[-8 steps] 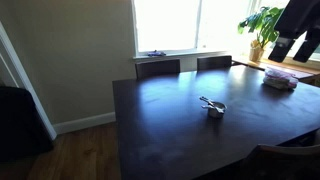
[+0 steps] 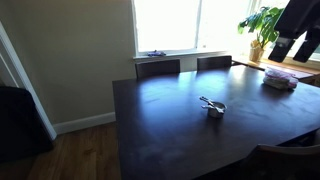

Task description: Separate the measuring cups from each other

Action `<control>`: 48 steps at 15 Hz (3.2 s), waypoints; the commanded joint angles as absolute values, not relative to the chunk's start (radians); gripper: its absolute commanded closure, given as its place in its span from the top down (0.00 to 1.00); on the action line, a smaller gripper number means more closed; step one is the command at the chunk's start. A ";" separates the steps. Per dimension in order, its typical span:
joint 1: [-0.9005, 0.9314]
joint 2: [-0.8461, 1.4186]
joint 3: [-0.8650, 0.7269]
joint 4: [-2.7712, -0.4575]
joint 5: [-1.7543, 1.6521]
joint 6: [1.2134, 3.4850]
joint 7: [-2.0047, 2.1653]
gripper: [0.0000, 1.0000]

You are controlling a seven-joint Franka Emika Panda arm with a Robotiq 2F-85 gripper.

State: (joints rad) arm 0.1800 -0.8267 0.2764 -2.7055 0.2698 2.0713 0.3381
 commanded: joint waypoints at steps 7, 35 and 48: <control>0.098 -0.694 0.251 -2.641 0.111 2.131 0.270 1.00; 0.045 0.019 0.069 -2.299 -0.166 2.362 -0.122 1.00; 0.014 0.318 0.051 -2.086 -0.161 2.374 -0.379 1.00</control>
